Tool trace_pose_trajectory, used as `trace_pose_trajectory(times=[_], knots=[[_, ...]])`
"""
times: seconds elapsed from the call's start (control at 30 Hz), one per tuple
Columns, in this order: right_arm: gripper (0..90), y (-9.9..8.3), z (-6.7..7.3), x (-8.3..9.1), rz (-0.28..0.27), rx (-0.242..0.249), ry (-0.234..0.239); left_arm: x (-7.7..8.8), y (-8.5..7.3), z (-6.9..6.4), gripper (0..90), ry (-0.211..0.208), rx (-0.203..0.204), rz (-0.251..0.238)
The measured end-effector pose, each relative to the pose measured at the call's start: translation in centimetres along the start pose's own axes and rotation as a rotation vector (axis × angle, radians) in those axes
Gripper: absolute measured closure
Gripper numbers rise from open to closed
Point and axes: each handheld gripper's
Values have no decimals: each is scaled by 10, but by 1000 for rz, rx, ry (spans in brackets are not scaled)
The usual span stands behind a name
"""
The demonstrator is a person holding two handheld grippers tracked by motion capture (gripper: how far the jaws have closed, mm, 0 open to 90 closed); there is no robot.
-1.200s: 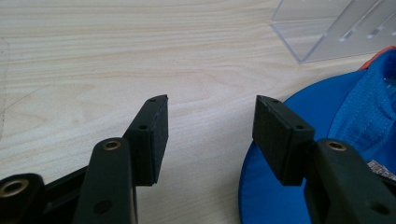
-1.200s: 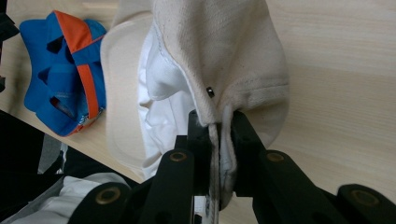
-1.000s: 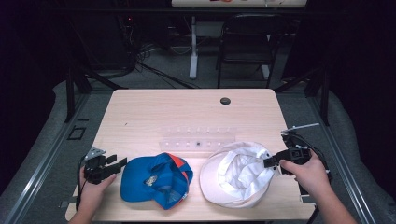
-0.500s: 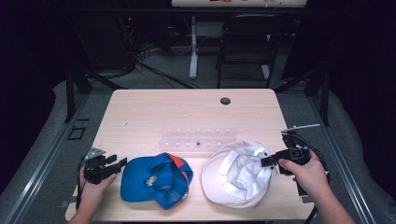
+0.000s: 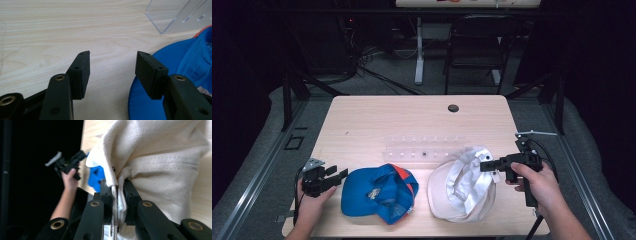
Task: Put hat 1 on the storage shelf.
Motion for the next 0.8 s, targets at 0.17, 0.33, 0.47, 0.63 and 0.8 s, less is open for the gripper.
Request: trace_pose_trajectory(times=[0.17, 0.33, 0.47, 0.63, 0.8], knots=[[813, -1, 14, -3, -1, -21, 62, 0, 0, 0, 463, 1, 1, -4], [813, 1, 19, -3, -17, -31, 81, 1, -1, 0, 463, 2, 5, -19], [813, 2, 25, -1, -26, -36, 109, 1, 0, 0, 463, 0, 4, -8], [813, 6, 36, 7, -53, -38, 128, 1, 0, 0, 463, 0, 2, -8], [813, 14, 47, 18, -93, -38, 139, 2, 0, 0, 463, -2, 4, -8]])
Point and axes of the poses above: each handheld gripper's, and its own axes: x roughly backward along the jaws, y roughly out of its top, z roughly to its left, and after that the axes turned 10 degrees about -y, right-handed
